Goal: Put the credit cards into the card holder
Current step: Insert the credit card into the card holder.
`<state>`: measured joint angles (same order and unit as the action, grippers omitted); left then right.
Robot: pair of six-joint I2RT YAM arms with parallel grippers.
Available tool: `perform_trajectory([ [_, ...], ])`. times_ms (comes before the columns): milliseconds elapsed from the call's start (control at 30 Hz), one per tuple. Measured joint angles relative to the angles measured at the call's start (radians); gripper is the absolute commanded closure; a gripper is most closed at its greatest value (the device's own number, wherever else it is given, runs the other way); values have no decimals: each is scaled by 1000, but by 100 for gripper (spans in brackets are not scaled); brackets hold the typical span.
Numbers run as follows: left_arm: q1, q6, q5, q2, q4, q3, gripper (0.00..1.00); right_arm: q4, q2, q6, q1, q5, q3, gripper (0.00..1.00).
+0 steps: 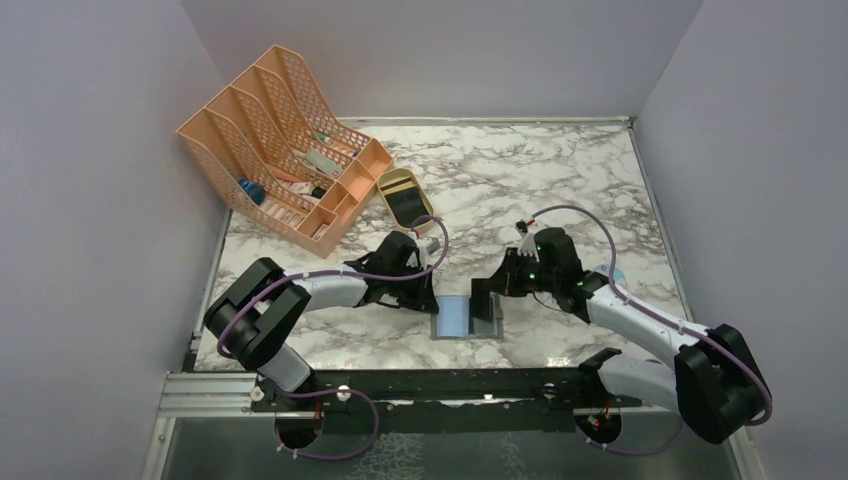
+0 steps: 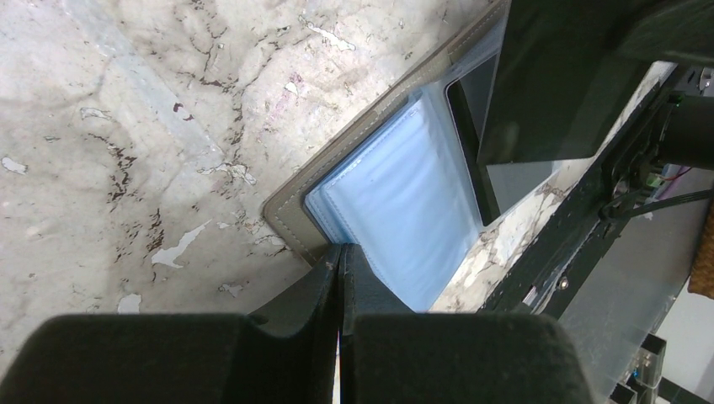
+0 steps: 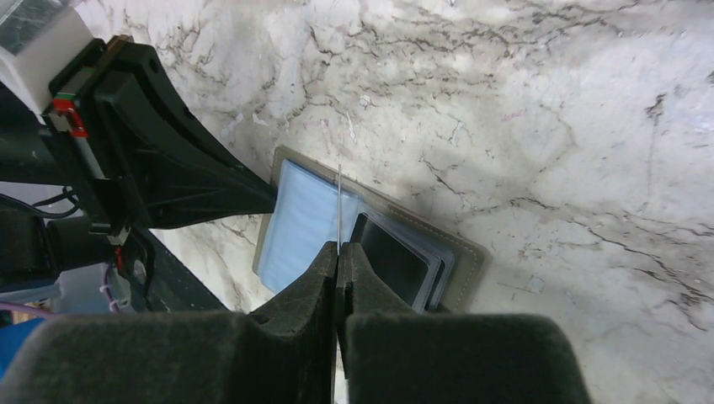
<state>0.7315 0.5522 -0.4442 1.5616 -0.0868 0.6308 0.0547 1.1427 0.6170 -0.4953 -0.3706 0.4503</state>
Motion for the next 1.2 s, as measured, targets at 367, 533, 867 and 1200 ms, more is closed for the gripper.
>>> perform_trajectory([
  [367, 1, 10, 4, -2, -6, -5, 96, 70, -32, -19, 0, -12, 15, 99],
  [533, 2, 22, 6, -7, -29, -20, 96, 15, -43, 42, 0, -64, -19, 99],
  [867, 2, 41, 10, -14, -57, -39, 96, -132, -9, 110, 0, -72, -102, 99],
  [1200, 3, 48, 16, -17, -68, -46, 96, -258, 66, 147, 0, -76, -167, 99],
])
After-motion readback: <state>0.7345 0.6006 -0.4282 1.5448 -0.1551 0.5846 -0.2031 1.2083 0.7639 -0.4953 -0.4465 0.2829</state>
